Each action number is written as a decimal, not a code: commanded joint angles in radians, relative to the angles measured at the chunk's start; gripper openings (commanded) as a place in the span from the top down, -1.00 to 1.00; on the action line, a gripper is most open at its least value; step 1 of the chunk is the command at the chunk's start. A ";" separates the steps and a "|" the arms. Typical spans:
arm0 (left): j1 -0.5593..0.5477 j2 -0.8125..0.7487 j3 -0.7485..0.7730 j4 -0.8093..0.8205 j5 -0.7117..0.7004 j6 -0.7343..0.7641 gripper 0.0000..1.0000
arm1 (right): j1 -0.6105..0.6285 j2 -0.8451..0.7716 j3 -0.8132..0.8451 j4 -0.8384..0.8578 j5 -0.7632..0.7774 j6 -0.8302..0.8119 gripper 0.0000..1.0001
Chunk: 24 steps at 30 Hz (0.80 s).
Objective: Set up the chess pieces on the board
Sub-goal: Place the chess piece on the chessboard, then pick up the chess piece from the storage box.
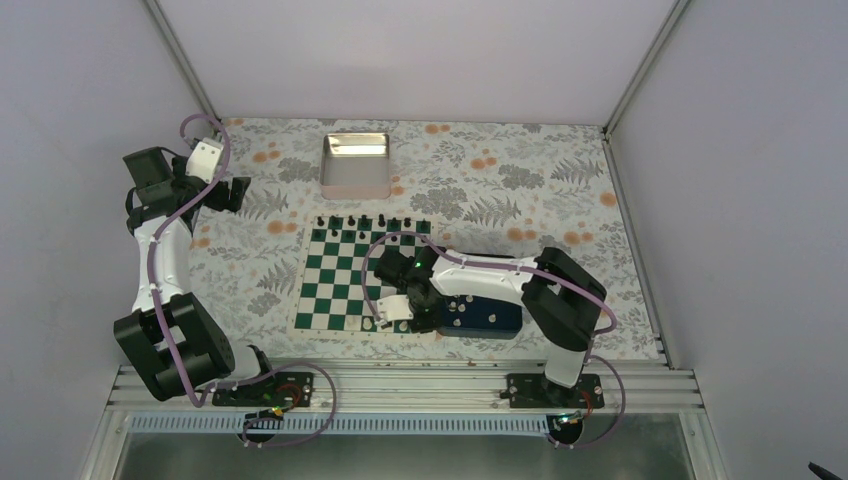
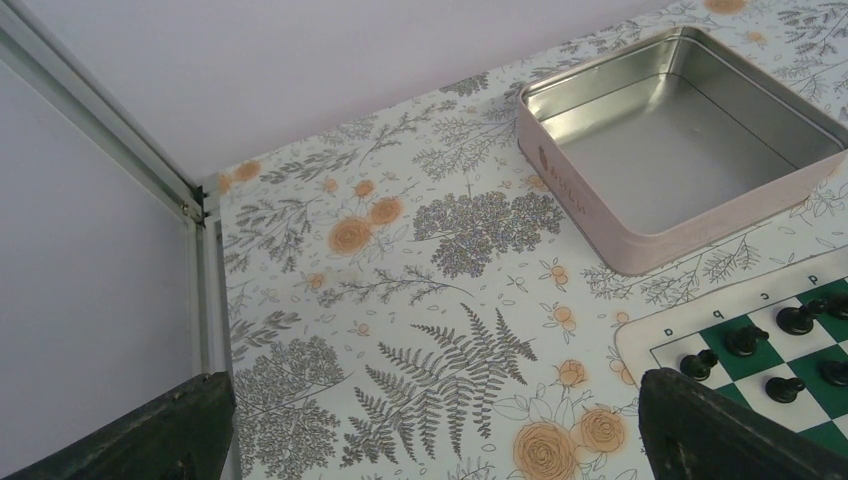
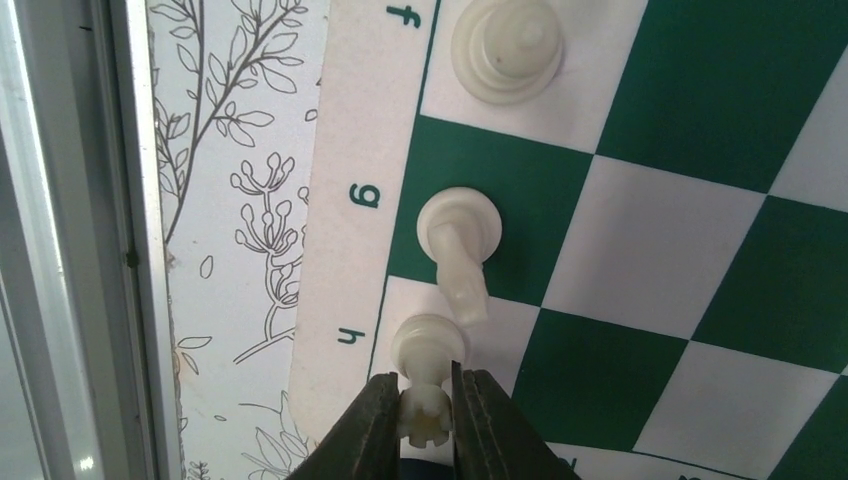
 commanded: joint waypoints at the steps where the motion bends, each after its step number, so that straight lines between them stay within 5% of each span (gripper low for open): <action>1: -0.003 -0.012 0.011 -0.003 -0.001 0.002 -1.00 | 0.006 0.006 -0.009 0.013 0.012 -0.017 0.62; 8: -0.004 -0.007 0.015 -0.004 0.004 -0.001 -1.00 | -0.006 -0.075 0.001 -0.011 0.022 -0.011 0.19; 15: -0.005 -0.001 0.017 0.003 0.008 -0.007 -1.00 | -0.171 -0.277 0.000 -0.077 0.065 -0.023 0.13; 24: -0.025 0.000 0.017 0.016 0.000 -0.022 -1.00 | -0.359 -0.319 -0.099 -0.012 0.072 -0.073 0.13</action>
